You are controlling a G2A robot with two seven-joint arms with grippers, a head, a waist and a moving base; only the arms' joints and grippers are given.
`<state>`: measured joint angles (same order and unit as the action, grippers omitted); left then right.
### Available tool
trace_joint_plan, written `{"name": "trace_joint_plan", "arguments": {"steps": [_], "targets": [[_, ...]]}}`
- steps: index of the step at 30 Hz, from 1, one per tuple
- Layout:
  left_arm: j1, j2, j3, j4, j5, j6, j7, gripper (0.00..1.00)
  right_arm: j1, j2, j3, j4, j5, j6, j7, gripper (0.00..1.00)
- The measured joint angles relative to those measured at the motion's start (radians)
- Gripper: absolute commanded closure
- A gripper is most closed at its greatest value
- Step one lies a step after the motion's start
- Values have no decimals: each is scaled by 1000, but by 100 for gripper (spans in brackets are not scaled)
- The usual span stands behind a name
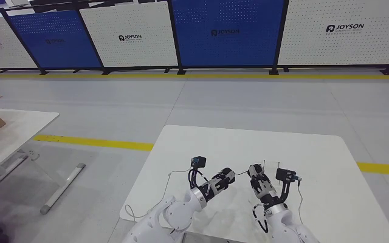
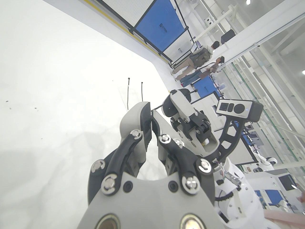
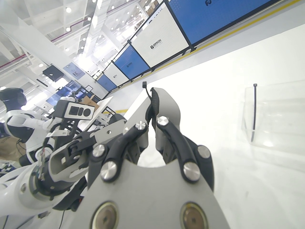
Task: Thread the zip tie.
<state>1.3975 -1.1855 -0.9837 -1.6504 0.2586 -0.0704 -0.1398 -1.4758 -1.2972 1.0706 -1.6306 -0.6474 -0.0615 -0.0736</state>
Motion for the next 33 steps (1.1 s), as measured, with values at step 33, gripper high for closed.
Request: {"name": "trace_joint_plan", "arguments": {"steps": [33], "targets": [[0, 0, 0, 0, 0, 0, 0, 100, -17, -14, 21, -2, -21, -12, -5, 100]]}}
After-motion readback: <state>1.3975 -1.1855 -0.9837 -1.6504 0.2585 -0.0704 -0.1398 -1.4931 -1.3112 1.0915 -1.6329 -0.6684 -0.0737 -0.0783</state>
